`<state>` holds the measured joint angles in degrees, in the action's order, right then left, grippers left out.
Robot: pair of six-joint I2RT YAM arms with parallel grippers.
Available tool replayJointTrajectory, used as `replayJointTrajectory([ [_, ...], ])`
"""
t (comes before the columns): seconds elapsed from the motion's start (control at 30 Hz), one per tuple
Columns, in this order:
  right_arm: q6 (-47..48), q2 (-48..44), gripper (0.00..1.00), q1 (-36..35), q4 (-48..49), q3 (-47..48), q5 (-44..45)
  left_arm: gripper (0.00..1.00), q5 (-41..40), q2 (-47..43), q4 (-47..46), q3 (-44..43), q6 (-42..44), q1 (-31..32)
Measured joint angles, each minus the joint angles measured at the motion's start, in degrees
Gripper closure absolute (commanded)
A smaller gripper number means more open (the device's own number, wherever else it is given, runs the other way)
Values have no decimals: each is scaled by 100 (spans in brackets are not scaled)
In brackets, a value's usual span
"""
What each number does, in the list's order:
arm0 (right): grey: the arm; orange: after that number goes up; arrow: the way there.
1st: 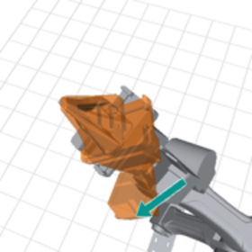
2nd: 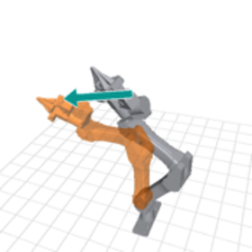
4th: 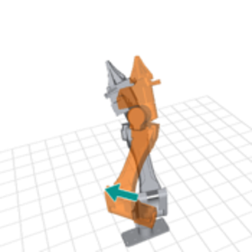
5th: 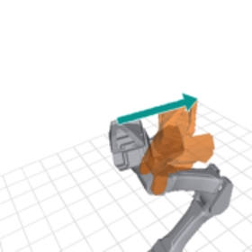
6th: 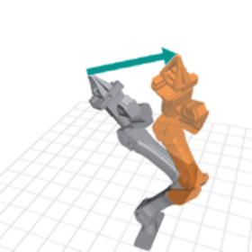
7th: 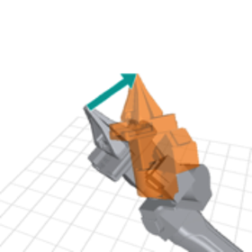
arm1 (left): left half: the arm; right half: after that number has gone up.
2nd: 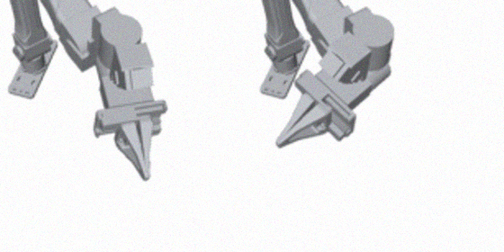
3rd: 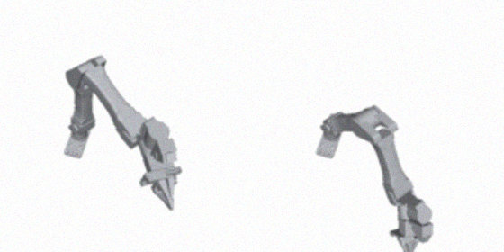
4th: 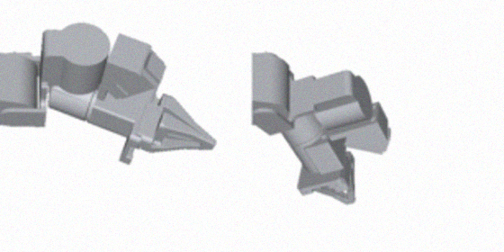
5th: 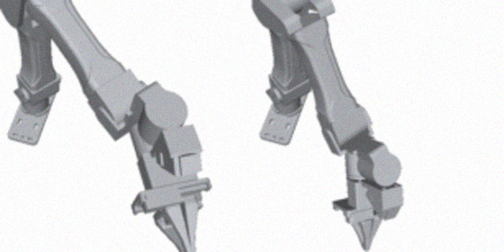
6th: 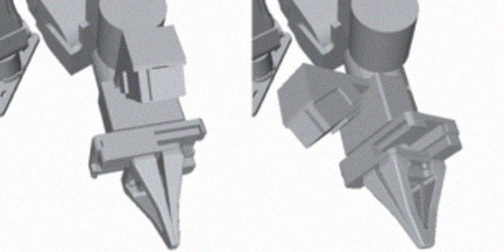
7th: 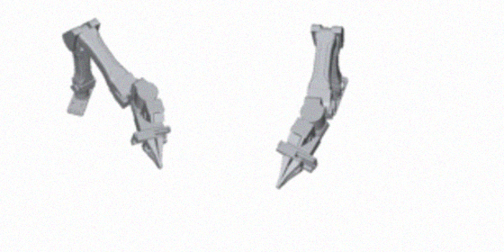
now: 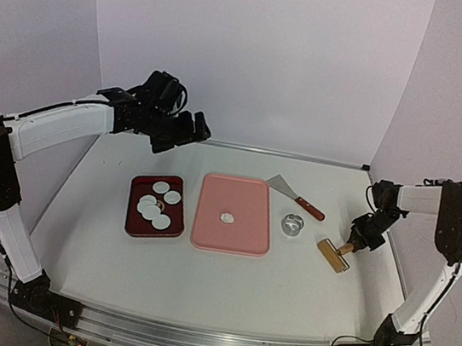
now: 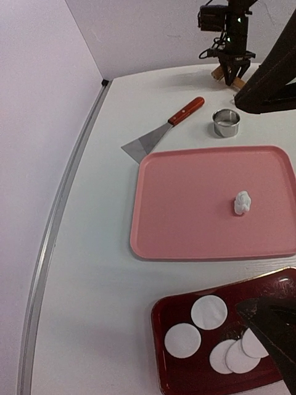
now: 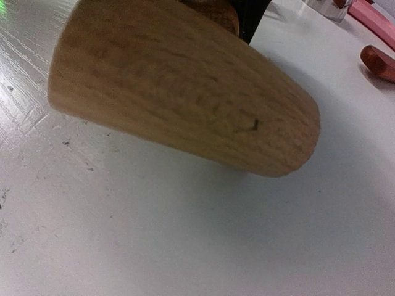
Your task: Roll out the dumpling wrappers from the dough
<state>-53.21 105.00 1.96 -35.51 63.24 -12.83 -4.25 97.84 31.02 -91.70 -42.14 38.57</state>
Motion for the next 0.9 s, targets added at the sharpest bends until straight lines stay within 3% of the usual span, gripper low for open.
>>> replayJointTrajectory([
  [0.33,-1111,-753,100,-203,-101,453,-383,0,1320,68,-800,-612,-387,2],
  [0.63,-2217,-956,100,-1672,13,1944,-104,0,2652,801,-1522,-883,-527,111],
  [0.9,-2990,-656,100,-2619,247,2681,4,0,3407,813,-1988,-758,-578,151],
])
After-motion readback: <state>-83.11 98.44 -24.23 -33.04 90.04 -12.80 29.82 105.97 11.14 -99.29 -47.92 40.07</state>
